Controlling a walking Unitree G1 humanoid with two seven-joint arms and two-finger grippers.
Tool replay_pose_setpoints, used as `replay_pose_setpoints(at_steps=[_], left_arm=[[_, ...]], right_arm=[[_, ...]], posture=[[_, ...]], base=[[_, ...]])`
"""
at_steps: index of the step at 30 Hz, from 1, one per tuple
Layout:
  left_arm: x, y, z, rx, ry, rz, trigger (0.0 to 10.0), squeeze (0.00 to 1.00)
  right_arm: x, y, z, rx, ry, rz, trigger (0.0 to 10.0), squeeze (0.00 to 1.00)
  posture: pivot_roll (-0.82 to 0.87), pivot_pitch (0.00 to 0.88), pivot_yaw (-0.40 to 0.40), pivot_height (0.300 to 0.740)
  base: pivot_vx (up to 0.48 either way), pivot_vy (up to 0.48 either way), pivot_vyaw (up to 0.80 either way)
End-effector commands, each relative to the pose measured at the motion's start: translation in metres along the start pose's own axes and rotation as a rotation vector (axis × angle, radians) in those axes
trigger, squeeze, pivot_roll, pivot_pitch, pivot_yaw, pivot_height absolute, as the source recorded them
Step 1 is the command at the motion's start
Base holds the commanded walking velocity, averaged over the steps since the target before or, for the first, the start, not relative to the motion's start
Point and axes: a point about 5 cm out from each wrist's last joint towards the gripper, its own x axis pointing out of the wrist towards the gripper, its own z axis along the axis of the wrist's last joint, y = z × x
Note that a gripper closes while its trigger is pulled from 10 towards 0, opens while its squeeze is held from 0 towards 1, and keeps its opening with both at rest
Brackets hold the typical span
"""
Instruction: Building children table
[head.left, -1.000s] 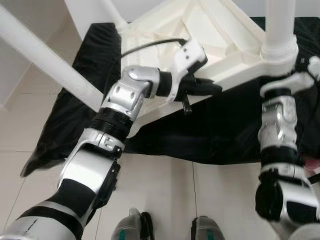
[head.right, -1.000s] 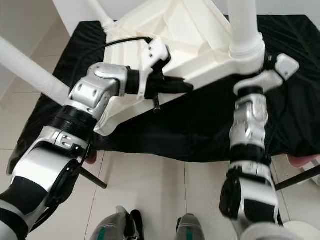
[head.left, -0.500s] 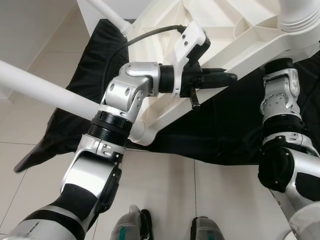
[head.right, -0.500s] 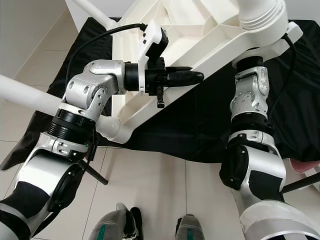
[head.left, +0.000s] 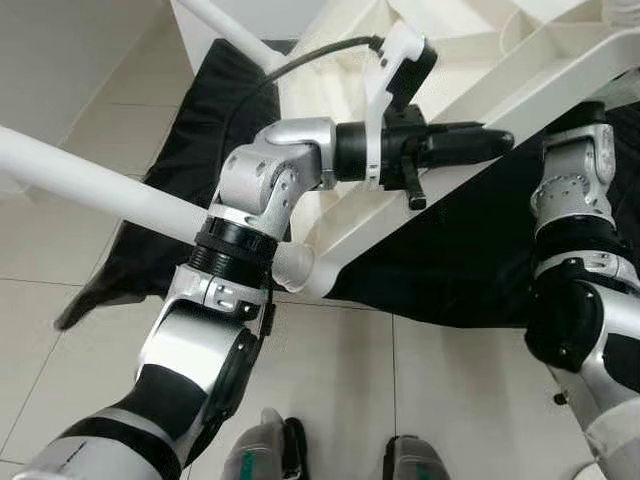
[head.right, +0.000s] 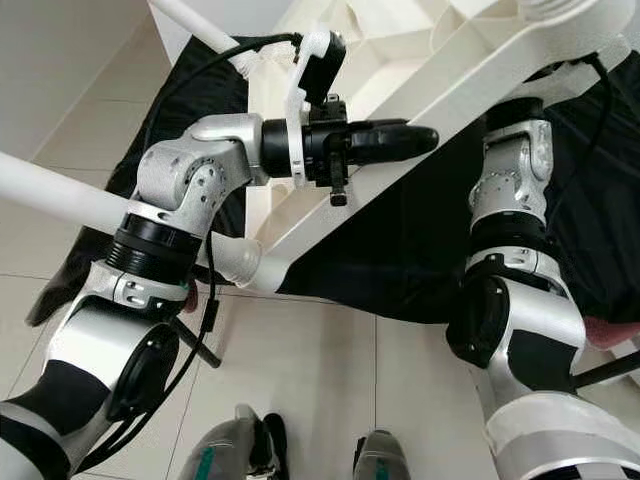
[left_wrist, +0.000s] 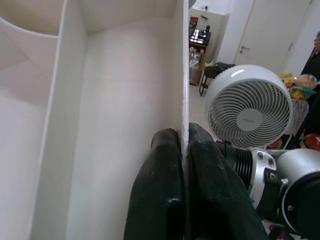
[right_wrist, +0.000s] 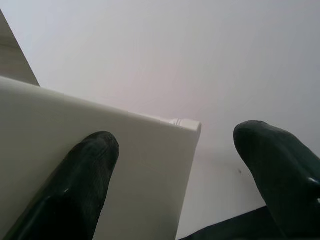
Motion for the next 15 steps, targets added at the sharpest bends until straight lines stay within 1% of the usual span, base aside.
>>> replay_pose_setpoints(at_steps=[1, 7, 8, 9, 11, 12, 13, 15], left_arm=[[0.032, -0.019, 0.020, 0.042, -0.070, -0.198, 0.0, 0.00], [0.034, -0.017, 0.016, 0.016, -0.083, -0.169, 0.0, 0.00], [0.036, -0.021, 0.026, 0.024, -0.124, -0.190, 0.0, 0.00], [0.036, -0.023, 0.032, 0.032, -0.143, -0.201, 0.0, 0.00], [0.037, -0.024, 0.036, 0.037, -0.155, -0.207, 0.0, 0.00], [0.038, -0.025, 0.040, 0.044, -0.168, -0.212, 0.0, 0.00], [0.038, -0.025, 0.040, 0.044, -0.168, -0.212, 0.0, 0.00], [0.039, -0.026, 0.050, 0.057, -0.197, -0.221, 0.0, 0.00]], right_arm=[[0.005, 0.014, -0.014, 0.023, 0.057, 0.072, 10.0, 0.00], [0.007, 0.015, -0.014, 0.031, 0.057, 0.073, 10.0, 0.00], [0.008, 0.016, -0.015, 0.036, 0.059, 0.077, 10.0, 0.00], [0.009, 0.017, -0.016, 0.039, 0.060, 0.080, 10.0, 0.00], [0.009, 0.018, -0.016, 0.042, 0.061, 0.083, 10.0, 0.00], [0.009, 0.019, -0.017, 0.044, 0.063, 0.085, 10.0, 0.00], [0.009, 0.019, -0.017, 0.044, 0.063, 0.085, 10.0, 0.00], [0.011, 0.022, -0.020, 0.057, 0.064, 0.099, 10.0, 0.00]], posture=[[-0.10, 0.071, 0.066, 0.740], [-0.10, 0.073, 0.061, 0.740], [-0.09, 0.071, 0.050, 0.740], [-0.09, 0.071, 0.050, 0.740], [-0.09, 0.071, 0.050, 0.740], [-0.08, 0.068, 0.046, 0.740], [-0.08, 0.068, 0.046, 0.740], [-0.08, 0.062, 0.044, 0.740]], base=[[0.000, 0.000, 0.00], [0.000, 0.000, 0.00], [0.000, 0.000, 0.00], [0.000, 0.000, 0.00], [0.000, 0.000, 0.00], [0.000, 0.000, 0.00], [0.000, 0.000, 0.00], [0.000, 0.000, 0.00]])
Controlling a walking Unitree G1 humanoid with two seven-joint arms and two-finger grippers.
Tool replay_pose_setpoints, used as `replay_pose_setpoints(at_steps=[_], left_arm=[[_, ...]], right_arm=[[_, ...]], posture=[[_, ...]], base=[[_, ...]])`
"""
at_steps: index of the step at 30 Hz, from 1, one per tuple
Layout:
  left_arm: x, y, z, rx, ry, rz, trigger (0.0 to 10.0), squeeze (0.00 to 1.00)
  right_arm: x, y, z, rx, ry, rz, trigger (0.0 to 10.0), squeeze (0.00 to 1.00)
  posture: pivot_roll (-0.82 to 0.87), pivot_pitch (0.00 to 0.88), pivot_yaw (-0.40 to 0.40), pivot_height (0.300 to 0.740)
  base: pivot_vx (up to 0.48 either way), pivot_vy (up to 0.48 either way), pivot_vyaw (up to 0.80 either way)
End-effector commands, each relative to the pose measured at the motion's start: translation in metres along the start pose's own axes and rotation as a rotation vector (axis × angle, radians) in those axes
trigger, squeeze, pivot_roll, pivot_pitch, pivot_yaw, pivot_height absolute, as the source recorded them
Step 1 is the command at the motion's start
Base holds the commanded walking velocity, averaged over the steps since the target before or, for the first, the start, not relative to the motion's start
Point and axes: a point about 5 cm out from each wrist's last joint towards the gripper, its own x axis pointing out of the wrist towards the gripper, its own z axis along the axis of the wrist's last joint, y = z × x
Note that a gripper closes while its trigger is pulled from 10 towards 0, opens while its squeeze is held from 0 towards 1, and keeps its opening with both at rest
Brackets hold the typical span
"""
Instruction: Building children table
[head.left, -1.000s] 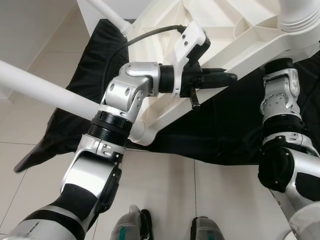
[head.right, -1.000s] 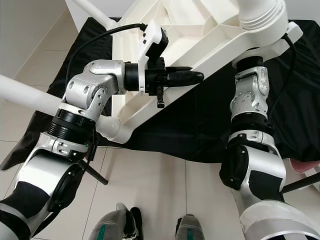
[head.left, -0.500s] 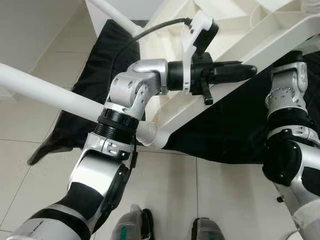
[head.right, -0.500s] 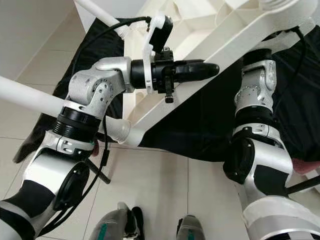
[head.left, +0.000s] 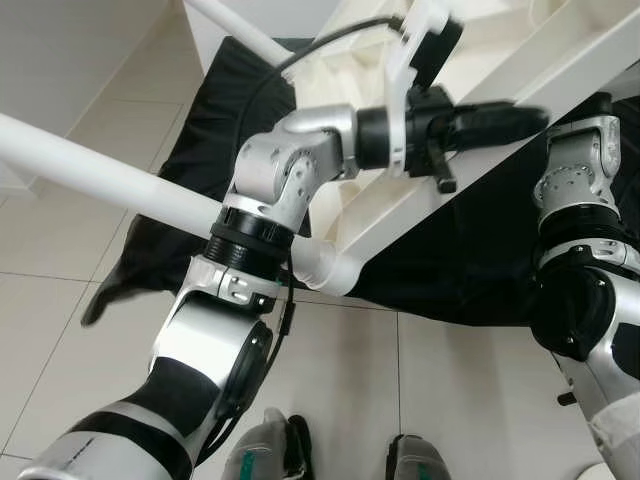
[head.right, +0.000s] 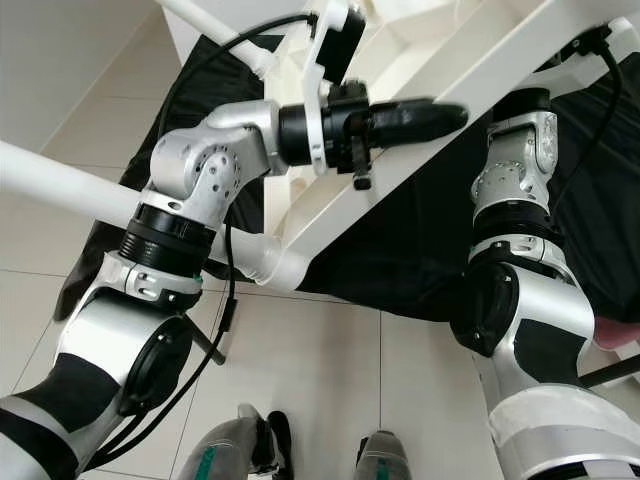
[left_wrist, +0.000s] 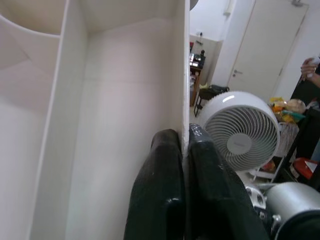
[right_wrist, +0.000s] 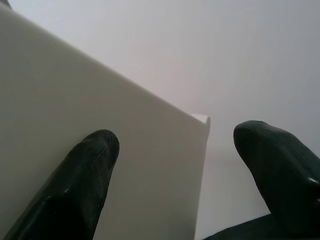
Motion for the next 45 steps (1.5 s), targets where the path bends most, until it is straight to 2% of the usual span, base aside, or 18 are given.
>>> replay_pose_setpoints(at_steps=[1, 3, 9, 13, 15, 19, 27, 29, 32, 34, 39, 43, 44, 45], left_arm=[[0.032, -0.025, 0.032, 0.078, -0.105, -0.221, 0.0, 0.00], [0.033, -0.025, 0.036, 0.088, -0.117, -0.223, 0.0, 0.00], [0.035, -0.018, 0.069, 0.133, -0.187, -0.234, 0.0, 0.00], [0.036, -0.021, 0.087, 0.162, -0.256, -0.260, 0.0, 0.00], [0.035, -0.021, 0.091, 0.150, -0.288, -0.268, 0.0, 0.00], [0.033, -0.018, 0.089, 0.133, -0.301, -0.249, 0.0, 0.00], [0.024, -0.009, 0.088, 0.048, -0.377, -0.229, 0.0, 0.00], [0.025, 0.001, 0.086, 0.032, -0.406, -0.207, 0.0, 0.00], [0.028, 0.005, 0.087, 0.047, -0.417, -0.214, 0.0, 0.00], [0.029, 0.006, 0.102, 0.068, -0.451, -0.223, 0.0, 0.00], [0.028, 0.007, 0.104, 0.071, -0.459, -0.222, 0.0, 0.00], [0.021, 0.020, 0.085, 0.016, -0.457, -0.170, 0.0, 0.00], [0.018, 0.024, 0.080, -0.009, -0.455, -0.138, 9.6, 0.00], [0.018, 0.024, 0.080, -0.009, -0.455, -0.138, 9.6, 0.00]], right_arm=[[0.002, 0.018, -0.021, 0.041, 0.075, 0.093, 10.0, 0.00], [0.004, 0.021, -0.022, 0.059, 0.070, 0.112, 10.0, 0.00], [0.015, 0.034, -0.015, 0.090, 0.026, 0.200, 10.0, 0.00], [0.022, 0.040, -0.012, 0.092, 0.019, 0.220, 10.0, 0.00], [0.023, 0.041, -0.012, 0.091, 0.021, 0.225, 10.0, 0.00], [0.022, 0.042, -0.014, 0.090, 0.027, 0.232, 10.0, 0.00], [0.018, 0.040, -0.019, 0.090, 0.050, 0.232, 10.0, 0.00], [0.017, 0.040, -0.020, 0.091, 0.055, 0.233, 10.0, 0.00], [0.017, 0.041, -0.022, 0.094, 0.060, 0.234, 10.0, 0.00], [0.018, 0.045, -0.025, 0.099, 0.065, 0.246, 10.0, 0.00], [0.018, 0.046, -0.025, 0.099, 0.063, 0.250, 10.0, 0.00], [0.017, 0.046, -0.026, 0.099, 0.060, 0.248, 10.0, 0.00], [0.016, 0.046, -0.027, 0.100, 0.063, 0.248, 10.0, 0.00], [0.016, 0.046, -0.027, 0.100, 0.063, 0.248, 10.0, 0.00]], posture=[[-0.08, 0.057, 0.043, 0.740], [-0.08, 0.057, 0.043, 0.740], [-0.09, 0.050, 0.043, 0.740], [-0.09, 0.046, 0.042, 0.740], [-0.09, 0.048, 0.042, 0.740], [-0.09, 0.055, 0.042, 0.740], [-0.09, 0.071, 0.043, 0.740], [-0.09, 0.070, 0.041, 0.740], [-0.08, 0.072, 0.038, 0.740], [-0.08, 0.070, 0.041, 0.740], [-0.08, 0.069, 0.043, 0.740], [-0.08, 0.074, 0.046, 0.740], [-0.08, 0.075, 0.046, 0.740], [-0.08, 0.075, 0.046, 0.740]], base=[[0.000, 0.000, 0.00], [0.000, 0.000, 0.00], [0.000, 0.000, 0.00], [0.000, 0.000, 0.00], [0.000, 0.000, 0.00], [0.000, 0.000, 0.00], [0.000, 0.000, 0.00], [0.000, 0.000, 0.00], [0.000, 0.000, 0.00], [0.000, 0.000, 0.00], [0.000, 0.000, 0.00], [0.000, 0.000, 0.00], [0.000, 0.000, 0.00], [0.000, 0.000, 0.00]])
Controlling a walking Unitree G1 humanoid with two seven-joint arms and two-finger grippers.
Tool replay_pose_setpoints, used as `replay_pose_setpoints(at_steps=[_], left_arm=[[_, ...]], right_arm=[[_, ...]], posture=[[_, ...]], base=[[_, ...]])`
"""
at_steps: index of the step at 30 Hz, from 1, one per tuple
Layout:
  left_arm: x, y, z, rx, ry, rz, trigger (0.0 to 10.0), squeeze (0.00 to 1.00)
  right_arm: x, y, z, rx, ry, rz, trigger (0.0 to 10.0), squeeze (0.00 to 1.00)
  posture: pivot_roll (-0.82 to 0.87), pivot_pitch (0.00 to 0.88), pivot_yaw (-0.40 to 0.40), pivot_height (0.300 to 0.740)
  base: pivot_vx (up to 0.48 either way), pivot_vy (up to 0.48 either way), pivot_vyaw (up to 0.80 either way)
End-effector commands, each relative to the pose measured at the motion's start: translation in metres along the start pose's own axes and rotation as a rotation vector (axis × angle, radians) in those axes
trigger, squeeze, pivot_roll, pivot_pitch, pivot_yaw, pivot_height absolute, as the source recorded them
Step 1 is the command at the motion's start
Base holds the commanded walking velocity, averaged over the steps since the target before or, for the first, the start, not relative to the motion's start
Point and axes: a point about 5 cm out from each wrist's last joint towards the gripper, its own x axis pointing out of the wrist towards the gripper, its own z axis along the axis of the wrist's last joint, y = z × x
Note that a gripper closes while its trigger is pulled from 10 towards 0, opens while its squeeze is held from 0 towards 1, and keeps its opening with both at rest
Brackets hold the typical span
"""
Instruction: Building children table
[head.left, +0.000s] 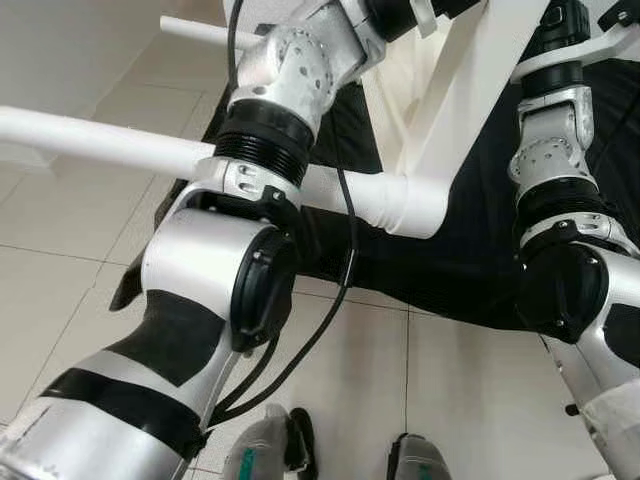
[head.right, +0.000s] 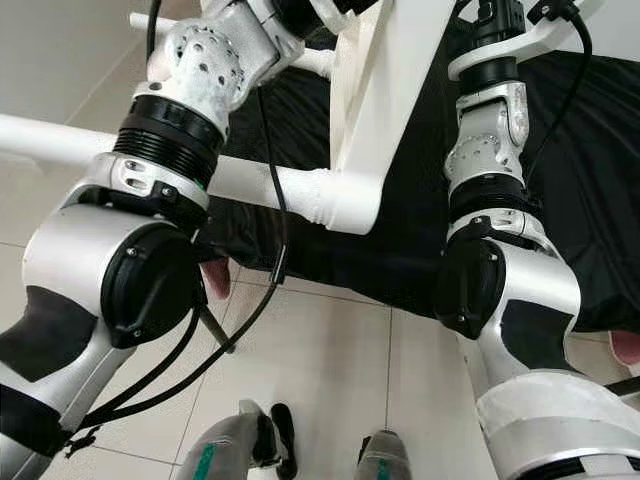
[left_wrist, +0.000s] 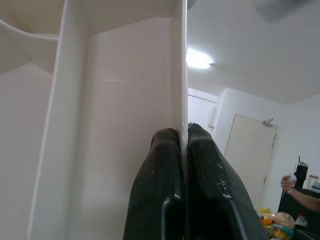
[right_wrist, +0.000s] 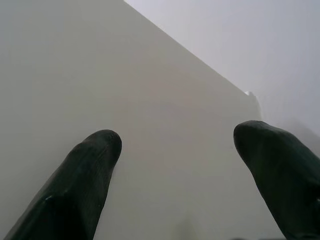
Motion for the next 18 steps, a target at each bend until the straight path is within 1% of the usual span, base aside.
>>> replay_pose_setpoints(at_steps=[1, 5, 6, 7, 8, 10, 11, 13, 15, 18], left_arm=[[0.011, -0.008, 0.002, 0.000, -0.007, -0.133, 10.0, 0.00], [-0.007, 0.006, -0.010, -0.033, 0.027, -0.033, 10.0, 0.00], [-0.007, 0.006, -0.010, -0.033, 0.027, -0.033, 10.0, 0.00], [-0.018, 0.011, -0.014, -0.053, 0.034, 0.009, 10.0, 0.00], [-0.024, 0.014, -0.015, -0.061, 0.035, 0.028, 10.0, 0.00], [-0.043, 0.021, -0.016, -0.078, 0.042, 0.094, 10.0, 0.00], [-0.043, 0.021, -0.016, -0.078, 0.042, 0.094, 10.0, 0.00], [-0.049, 0.024, -0.020, -0.084, 0.052, 0.123, 10.0, 0.00], [-0.055, 0.026, -0.026, -0.097, 0.060, 0.151, 10.0, 0.00], [-0.058, 0.027, -0.029, -0.102, 0.064, 0.162, 10.0, 0.00]], right_arm=[[-0.002, 0.012, -0.021, 0.015, 0.085, 0.068, 10.0, 0.00], [-0.002, 0.013, -0.024, 0.019, 0.097, 0.072, 10.0, 0.00], [-0.002, 0.013, -0.024, 0.019, 0.097, 0.072, 10.0, 0.00], [-0.002, 0.014, -0.025, 0.021, 0.100, 0.075, 10.0, 0.00], [-0.002, 0.014, -0.025, 0.021, 0.102, 0.075, 10.0, 0.00], [-0.003, 0.015, -0.028, 0.019, 0.113, 0.073, 10.0, 0.00], [-0.003, 0.015, -0.028, 0.019, 0.113, 0.073, 10.0, 0.00], [-0.003, 0.016, -0.030, 0.021, 0.120, 0.075, 10.0, 0.00], [-0.005, 0.018, -0.035, 0.011, 0.154, 0.087, 10.0, 0.00], [-0.006, 0.019, -0.038, 0.003, 0.172, 0.094, 10.0, 0.00]], posture=[[-0.07, 0.076, 0.043, 0.740], [-0.07, 0.075, 0.039, 0.740], [-0.07, 0.075, 0.039, 0.740], [-0.06, 0.074, 0.034, 0.740], [-0.06, 0.074, 0.034, 0.740], [-0.06, 0.071, 0.028, 0.740], [-0.06, 0.071, 0.028, 0.740], [-0.06, 0.071, 0.028, 0.740], [-0.06, 0.068, 0.023, 0.740], [-0.06, 0.068, 0.023, 0.740]], base=[[0.000, 0.000, 0.00], [0.000, 0.000, 0.00], [0.000, 0.000, 0.00], [0.000, 0.000, 0.00], [0.000, 0.000, 0.00], [0.000, 0.000, 0.00], [0.000, 0.000, 0.00], [0.000, 0.000, 0.00], [0.000, 0.000, 0.00], [0.000, 0.000, 0.00]])
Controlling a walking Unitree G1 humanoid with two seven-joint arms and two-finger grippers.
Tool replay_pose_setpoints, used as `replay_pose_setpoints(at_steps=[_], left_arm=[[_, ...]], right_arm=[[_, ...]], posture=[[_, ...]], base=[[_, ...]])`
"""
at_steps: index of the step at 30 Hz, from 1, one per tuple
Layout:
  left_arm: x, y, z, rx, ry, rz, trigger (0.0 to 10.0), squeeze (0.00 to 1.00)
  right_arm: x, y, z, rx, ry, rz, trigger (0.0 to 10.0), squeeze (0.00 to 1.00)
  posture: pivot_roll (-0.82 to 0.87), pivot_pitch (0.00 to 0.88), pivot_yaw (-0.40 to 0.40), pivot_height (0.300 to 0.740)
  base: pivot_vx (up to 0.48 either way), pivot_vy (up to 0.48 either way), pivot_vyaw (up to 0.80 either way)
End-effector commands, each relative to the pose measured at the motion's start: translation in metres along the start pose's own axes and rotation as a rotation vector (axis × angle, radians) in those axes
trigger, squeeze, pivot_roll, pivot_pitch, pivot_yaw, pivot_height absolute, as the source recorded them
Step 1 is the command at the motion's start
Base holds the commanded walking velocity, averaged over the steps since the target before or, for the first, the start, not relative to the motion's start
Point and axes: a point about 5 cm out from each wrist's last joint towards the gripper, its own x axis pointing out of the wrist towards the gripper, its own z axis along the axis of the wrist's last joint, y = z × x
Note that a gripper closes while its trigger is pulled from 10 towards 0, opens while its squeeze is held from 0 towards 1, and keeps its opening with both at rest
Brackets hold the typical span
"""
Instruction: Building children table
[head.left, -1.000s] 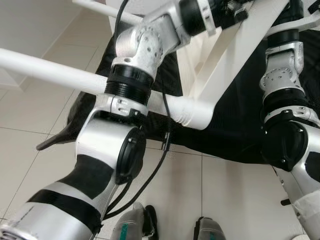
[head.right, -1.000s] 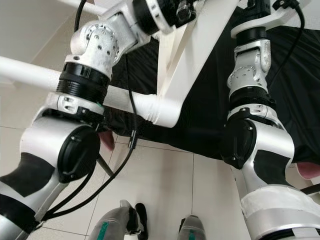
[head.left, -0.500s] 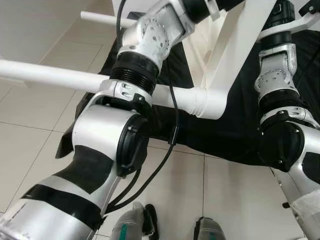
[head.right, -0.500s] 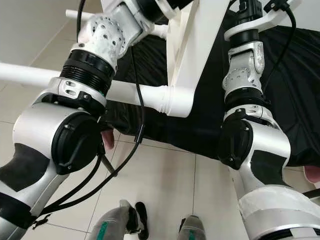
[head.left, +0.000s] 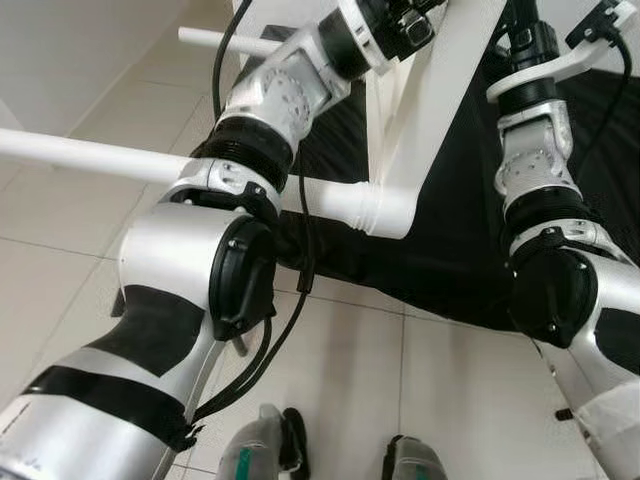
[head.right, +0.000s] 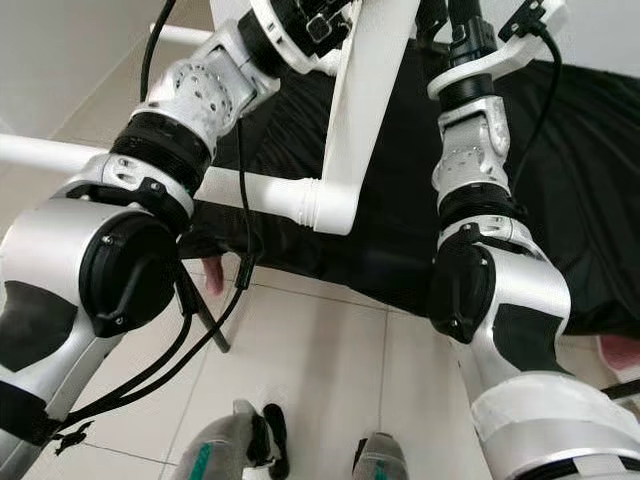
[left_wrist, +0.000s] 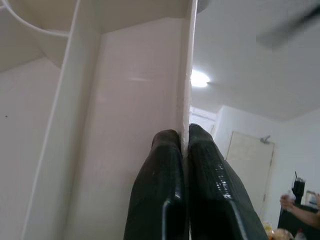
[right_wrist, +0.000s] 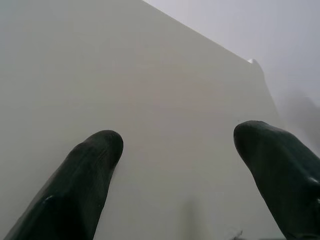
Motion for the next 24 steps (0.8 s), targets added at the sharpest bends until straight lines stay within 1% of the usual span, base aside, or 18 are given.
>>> replay_pose_setpoints(at_steps=[1, 3, 4, 5, 6, 7, 9, 13, 15, 16, 18, 19, 20, 21, 22, 23, 24], left_arm=[[-0.015, 0.010, -0.026, -0.086, 0.070, 0.137, 10.0, 0.00], [-0.027, 0.014, -0.039, -0.105, 0.092, 0.180, 10.0, 0.00], [-0.027, 0.014, -0.039, -0.105, 0.092, 0.180, 10.0, 0.00], [-0.035, 0.015, -0.049, -0.112, 0.117, 0.198, 10.0, 0.00], [-0.041, 0.015, -0.056, -0.120, 0.130, 0.194, 10.0, 0.00], [-0.041, 0.015, -0.056, -0.120, 0.130, 0.194, 10.0, 0.00], [-0.051, 0.013, -0.064, -0.134, 0.145, 0.173, 10.0, 0.00], [-0.056, 0.013, -0.067, -0.139, 0.159, 0.178, 10.0, 0.00], [-0.063, 0.012, -0.068, -0.138, 0.175, 0.164, 10.0, 0.00], [-0.063, 0.012, -0.068, -0.138, 0.175, 0.164, 10.0, 0.00], [-0.068, 0.011, -0.066, -0.136, 0.187, 0.134, 10.0, 0.00], [-0.043, -0.001, -0.065, -0.124, 0.198, 0.080, 10.0, 0.00], [-0.023, -0.017, -0.066, -0.118, 0.209, 0.025, 10.0, 0.00], [-0.010, -0.031, -0.066, -0.113, 0.216, -0.015, 10.0, 0.00], [-0.010, -0.031, -0.066, -0.113, 0.216, -0.015, 10.0, 0.00], [-0.009, -0.029, -0.075, -0.123, 0.250, 0.011, 10.0, 0.00], [-0.012, -0.025, -0.079, -0.130, 0.262, 0.031, 10.0, 0.00]], right_arm=[[-0.001, 0.016, -0.023, -0.027, 0.123, 0.100, 10.0, 0.00], [-0.007, 0.019, -0.035, -0.050, 0.182, 0.122, 10.0, 0.00], [-0.007, 0.019, -0.035, -0.050, 0.182, 0.122, 10.0, 0.00], [-0.012, 0.020, -0.041, -0.066, 0.210, 0.134, 10.0, 0.00], [-0.017, 0.021, -0.046, -0.077, 0.226, 0.140, 10.0, 0.00], [-0.017, 0.021, -0.046, -0.077, 0.226, 0.140, 10.0, 0.00], [-0.023, 0.020, -0.049, -0.079, 0.238, 0.143, 10.0, 0.00], [-0.023, 0.018, -0.048, -0.076, 0.235, 0.137, 10.0, 0.00], [-0.023, 0.017, -0.046, -0.092, 0.235, 0.129, 10.0, 0.00], [-0.023, 0.017, -0.046, -0.092, 0.235, 0.129, 10.0, 0.00], [-0.023, 0.016, -0.045, -0.094, 0.234, 0.123, 10.0, 0.00], [-0.024, 0.016, -0.046, -0.094, 0.233, 0.120, 10.0, 0.00], [-0.025, 0.016, -0.046, -0.096, 0.232, 0.118, 10.0, 0.00], [-0.025, 0.017, -0.046, -0.097, 0.231, 0.117, 10.0, 0.00], [-0.025, 0.017, -0.046, -0.097, 0.231, 0.117, 10.0, 0.00], [-0.030, 0.017, -0.051, -0.097, 0.247, 0.118, 10.0, 0.00], [-0.033, 0.018, -0.053, -0.104, 0.258, 0.117, 10.0, 0.00]], posture=[[-0.06, 0.067, 0.020, 0.740], [-0.06, 0.068, 0.020, 0.740], [-0.06, 0.068, 0.020, 0.740], [-0.06, 0.067, 0.020, 0.740], [-0.06, 0.069, 0.023, 0.740], [-0.06, 0.069, 0.023, 0.740], [-0.07, 0.071, 0.027, 0.740], [-0.07, 0.072, 0.030, 0.740], [-0.07, 0.075, 0.034, 0.740], [-0.07, 0.075, 0.034, 0.740], [-0.06, 0.077, 0.035, 0.740], [-0.06, 0.080, 0.037, 0.740], [-0.06, 0.080, 0.037, 0.740], [-0.06, 0.081, 0.039, 0.740], [-0.06, 0.081, 0.039, 0.740], [-0.05, 0.089, 0.040, 0.740], [-0.05, 0.090, 0.040, 0.740]], base=[[0.000, 0.000, 0.00], [0.000, 0.000, 0.00], [0.000, 0.000, 0.00], [0.000, 0.000, 0.00], [0.000, 0.000, 0.00], [0.000, 0.000, 0.00], [0.000, 0.000, 0.00], [0.000, 0.000, 0.00], [0.000, 0.000, 0.00], [0.000, 0.000, 0.00], [0.000, 0.000, 0.00], [0.000, 0.000, 0.00], [0.000, 0.000, 0.00], [0.000, 0.000, 0.00], [0.000, 0.000, 0.00], [0.000, 0.000, 0.00], [0.000, 0.000, 0.00]])
